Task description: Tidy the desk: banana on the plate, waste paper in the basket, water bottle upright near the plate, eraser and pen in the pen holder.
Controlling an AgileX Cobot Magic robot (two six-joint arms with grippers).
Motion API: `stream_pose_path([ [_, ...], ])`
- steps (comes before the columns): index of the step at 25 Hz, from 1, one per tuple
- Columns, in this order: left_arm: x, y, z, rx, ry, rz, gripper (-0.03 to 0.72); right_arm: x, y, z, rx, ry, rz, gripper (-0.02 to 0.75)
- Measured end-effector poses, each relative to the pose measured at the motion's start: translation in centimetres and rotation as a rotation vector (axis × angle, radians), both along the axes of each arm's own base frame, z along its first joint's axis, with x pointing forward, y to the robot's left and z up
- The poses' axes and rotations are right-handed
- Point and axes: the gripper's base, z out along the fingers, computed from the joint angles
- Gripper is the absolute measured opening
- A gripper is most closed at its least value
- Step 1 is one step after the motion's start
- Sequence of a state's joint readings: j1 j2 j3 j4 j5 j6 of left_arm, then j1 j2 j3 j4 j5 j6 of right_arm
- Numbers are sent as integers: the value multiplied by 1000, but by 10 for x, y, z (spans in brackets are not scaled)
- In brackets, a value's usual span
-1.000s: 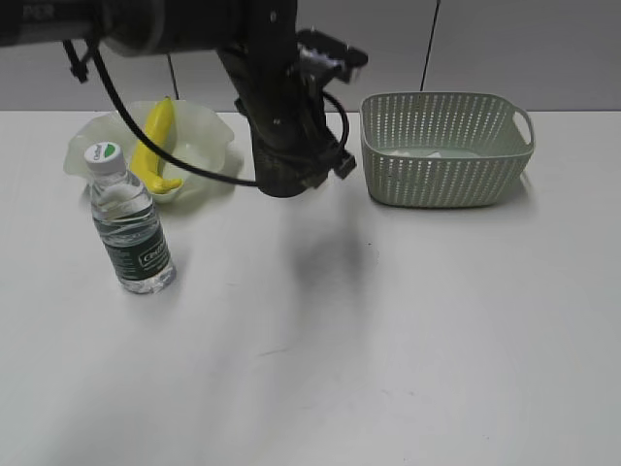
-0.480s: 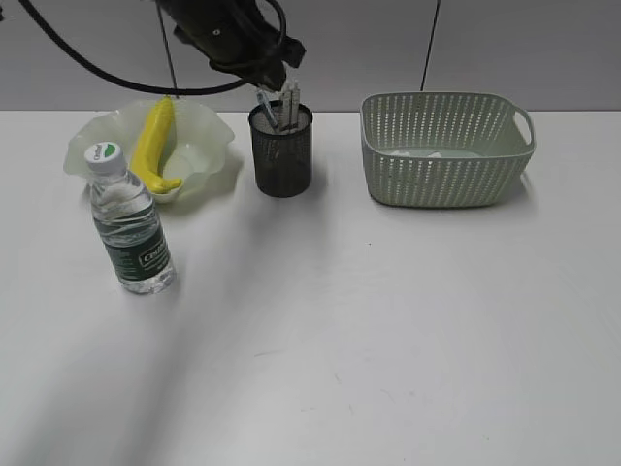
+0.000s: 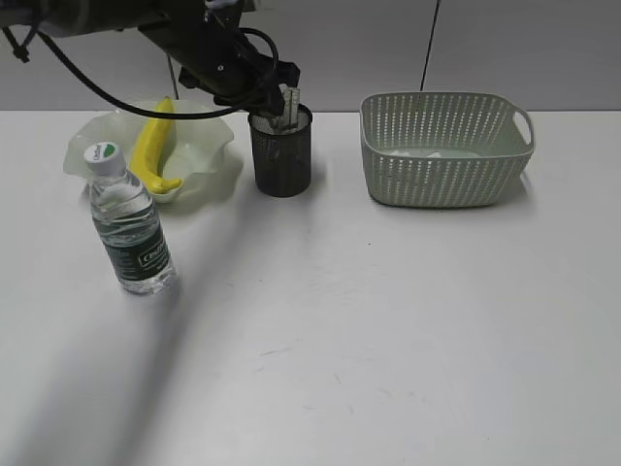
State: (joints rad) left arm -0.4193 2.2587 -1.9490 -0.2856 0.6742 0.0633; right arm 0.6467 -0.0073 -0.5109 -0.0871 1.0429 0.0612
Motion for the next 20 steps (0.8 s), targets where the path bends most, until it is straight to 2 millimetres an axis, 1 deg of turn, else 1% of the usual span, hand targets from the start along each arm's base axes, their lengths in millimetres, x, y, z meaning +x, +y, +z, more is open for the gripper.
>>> stream_pose_path([
  [3,3,-1,1,-14,-33,12,263,0,0,0,0,0,0,369],
  [7,5,-1,3,-26,-58,21,372,0,0,0,0,0,0,369],
  [9,5,-2,3,-33,-54,22,400,0,0,0,0,0,0,369],
  [12,2,-2,7,-46,-36,20,414,0,0,0,0,0,0,369],
  [14,-2,-1,17,-49,-32,12,415,0,0,0,0,0,0,369],
  [15,-5,0,27,-54,-40,8,416,0,0,0,0,0,0,368],
  [18,-18,5,67,-72,-87,-4,416,0,0,0,0,0,0,368],
  [20,-29,12,98,-59,-143,-15,416,0,0,0,0,0,0,368],
])
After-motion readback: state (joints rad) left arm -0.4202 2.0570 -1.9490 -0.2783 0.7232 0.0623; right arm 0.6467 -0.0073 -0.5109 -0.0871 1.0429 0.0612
